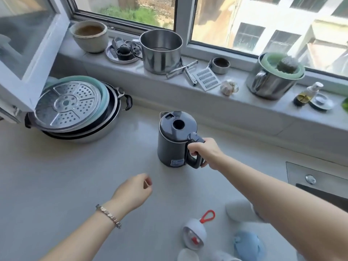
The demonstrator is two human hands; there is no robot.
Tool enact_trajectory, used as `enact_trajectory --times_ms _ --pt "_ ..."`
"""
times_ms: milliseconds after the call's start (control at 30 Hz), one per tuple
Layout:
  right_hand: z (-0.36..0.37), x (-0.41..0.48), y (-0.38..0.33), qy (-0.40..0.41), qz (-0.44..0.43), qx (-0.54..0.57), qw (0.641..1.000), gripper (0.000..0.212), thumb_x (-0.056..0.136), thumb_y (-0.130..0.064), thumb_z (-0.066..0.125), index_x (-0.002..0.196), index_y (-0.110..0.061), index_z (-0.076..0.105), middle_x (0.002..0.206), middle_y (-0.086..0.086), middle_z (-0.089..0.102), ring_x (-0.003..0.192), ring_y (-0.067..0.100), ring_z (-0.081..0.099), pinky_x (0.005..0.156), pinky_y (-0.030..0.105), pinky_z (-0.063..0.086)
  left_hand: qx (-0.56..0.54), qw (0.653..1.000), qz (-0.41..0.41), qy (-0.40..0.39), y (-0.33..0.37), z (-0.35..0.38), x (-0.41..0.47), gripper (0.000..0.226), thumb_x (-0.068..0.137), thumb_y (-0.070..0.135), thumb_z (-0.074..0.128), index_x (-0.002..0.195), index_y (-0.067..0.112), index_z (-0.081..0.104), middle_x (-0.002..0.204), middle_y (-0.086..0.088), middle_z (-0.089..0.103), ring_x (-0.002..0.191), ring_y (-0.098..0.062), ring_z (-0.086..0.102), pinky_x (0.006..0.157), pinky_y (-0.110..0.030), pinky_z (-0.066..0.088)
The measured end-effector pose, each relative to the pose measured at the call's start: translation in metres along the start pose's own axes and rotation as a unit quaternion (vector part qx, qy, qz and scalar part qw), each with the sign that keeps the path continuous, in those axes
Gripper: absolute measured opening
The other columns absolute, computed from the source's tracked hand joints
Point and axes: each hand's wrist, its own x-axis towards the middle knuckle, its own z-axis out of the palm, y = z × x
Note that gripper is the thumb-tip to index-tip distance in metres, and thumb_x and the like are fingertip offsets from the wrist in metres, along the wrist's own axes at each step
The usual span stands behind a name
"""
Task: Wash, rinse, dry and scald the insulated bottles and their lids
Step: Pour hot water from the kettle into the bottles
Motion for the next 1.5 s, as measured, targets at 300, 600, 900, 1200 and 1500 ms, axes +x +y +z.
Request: enact_trajectory --times_ms 300,600,900,1200,1500 --pt "-0.093 -0.061 -0.01 0.084 -0.094 0.018 0.992 0.022 0.047 -0.009 0.05 0.041 -0.022 0.033 0.044 -0.006 0.031 0.05 0.017 0.028 0.054 0.028 0.026 -0.015 0.998 0.063 -0.015 0.038 0.009 -0.013 0.008 0.089 0.026 0.052 0.082 0.03 0.052 0.079 0.013 0.061 0.078 -0.011 0.059 0.069 -0.024 0.046" --pt "-0.229 -0.197 0.036 0.184 -0.115 0.03 0.976 0.022 0.047 -0.003 0.051 0.068 -0.006 0.043 0.065 0.009 0.033 0.072 0.027 0.038 0.064 0.038 0.04 -0.085 0.974 0.206 -0.037 0.136 0.057 -0.041 0.06 0.074 0.027 0.076 0.124 0.033 0.043 0.119 0.015 0.048 0.107 -0.001 0.049 0.093 -0.02 0.04" --pt "-0.267 -0.255 0.142 0.139 -0.012 -0.107 0.984 0.027 0.041 -0.018 0.059 0.055 -0.003 0.043 0.057 0.006 0.035 0.06 0.017 0.03 0.06 0.034 0.021 -0.128 0.969 0.208 -0.022 0.191 0.122 -0.046 0.077 0.066 0.027 0.083 0.132 0.03 0.044 0.124 0.016 0.052 0.122 -0.008 0.048 0.094 -0.019 0.036" --pt "-0.257 -0.248 0.153 0.061 0.001 -0.161 0.985 0.017 0.043 -0.011 0.053 0.047 -0.018 0.038 0.052 -0.001 0.031 0.053 0.014 0.026 0.05 0.026 0.019 -0.182 0.966 0.185 -0.001 0.194 0.126 -0.047 0.059 0.061 0.021 0.085 0.105 0.04 0.052 0.1 0.023 0.058 0.106 -0.002 0.055 0.093 -0.028 0.044" --pt "-0.241 -0.23 0.139 0.025 0.011 -0.215 0.976 0.019 0.043 -0.013 0.052 0.049 -0.018 0.034 0.051 -0.002 0.03 0.047 0.012 0.025 0.042 0.016 0.023 -0.187 0.967 0.175 0.0 0.191 0.128 -0.043 0.061 0.058 0.027 0.084 0.11 0.039 0.056 0.112 0.017 0.064 0.111 -0.004 0.057 0.093 -0.034 0.046"
